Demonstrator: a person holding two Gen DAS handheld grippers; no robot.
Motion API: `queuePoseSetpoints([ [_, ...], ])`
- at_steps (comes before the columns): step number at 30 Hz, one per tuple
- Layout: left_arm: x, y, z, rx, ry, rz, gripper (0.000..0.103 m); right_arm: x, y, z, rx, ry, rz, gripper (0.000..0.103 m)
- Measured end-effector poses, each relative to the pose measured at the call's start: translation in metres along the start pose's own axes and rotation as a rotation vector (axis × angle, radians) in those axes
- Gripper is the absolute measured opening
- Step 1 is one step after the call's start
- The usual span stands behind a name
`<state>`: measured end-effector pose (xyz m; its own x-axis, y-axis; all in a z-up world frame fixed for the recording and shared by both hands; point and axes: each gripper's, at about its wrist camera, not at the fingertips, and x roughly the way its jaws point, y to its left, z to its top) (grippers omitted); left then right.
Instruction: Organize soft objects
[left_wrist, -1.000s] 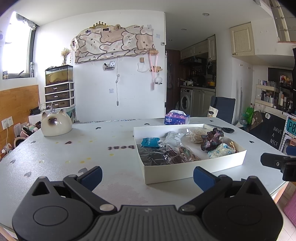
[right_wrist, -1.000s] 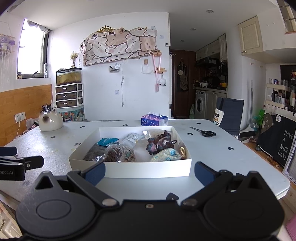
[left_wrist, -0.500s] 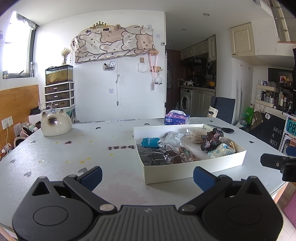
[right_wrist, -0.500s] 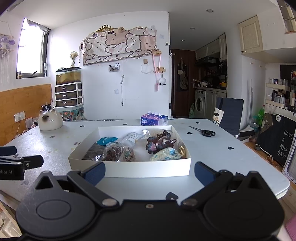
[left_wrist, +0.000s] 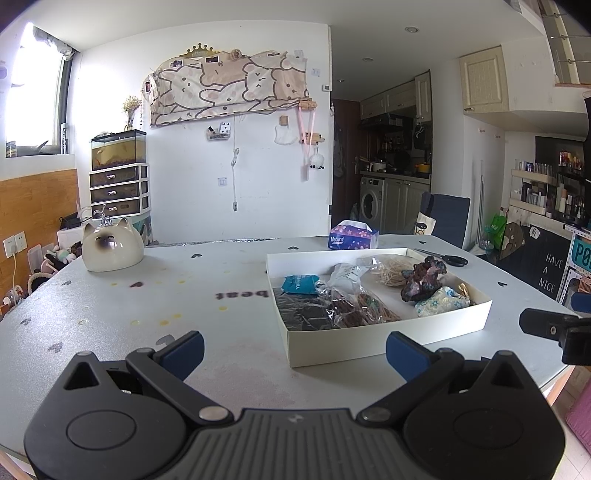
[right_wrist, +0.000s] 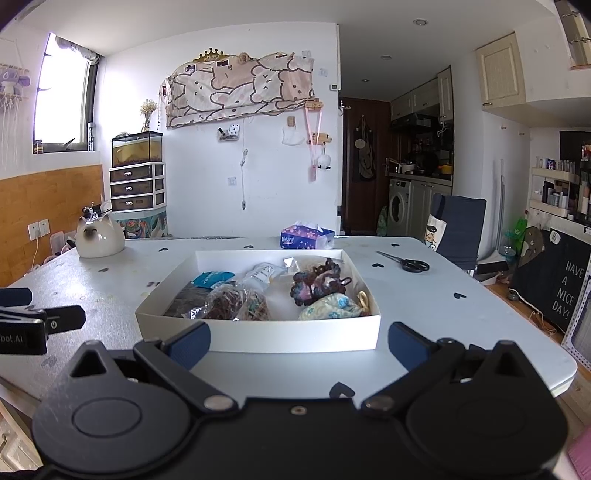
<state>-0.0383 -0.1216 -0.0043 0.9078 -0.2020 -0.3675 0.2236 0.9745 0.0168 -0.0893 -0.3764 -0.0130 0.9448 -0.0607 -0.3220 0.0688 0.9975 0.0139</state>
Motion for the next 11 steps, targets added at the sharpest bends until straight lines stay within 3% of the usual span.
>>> queuePoseSetpoints([
  [11,-0.0004,-0.0001,0.0015,-0.003,0.0,-0.002,0.103,0.0005,-0.0002,-0.0007,0.0,0.003,0.0,0.103],
])
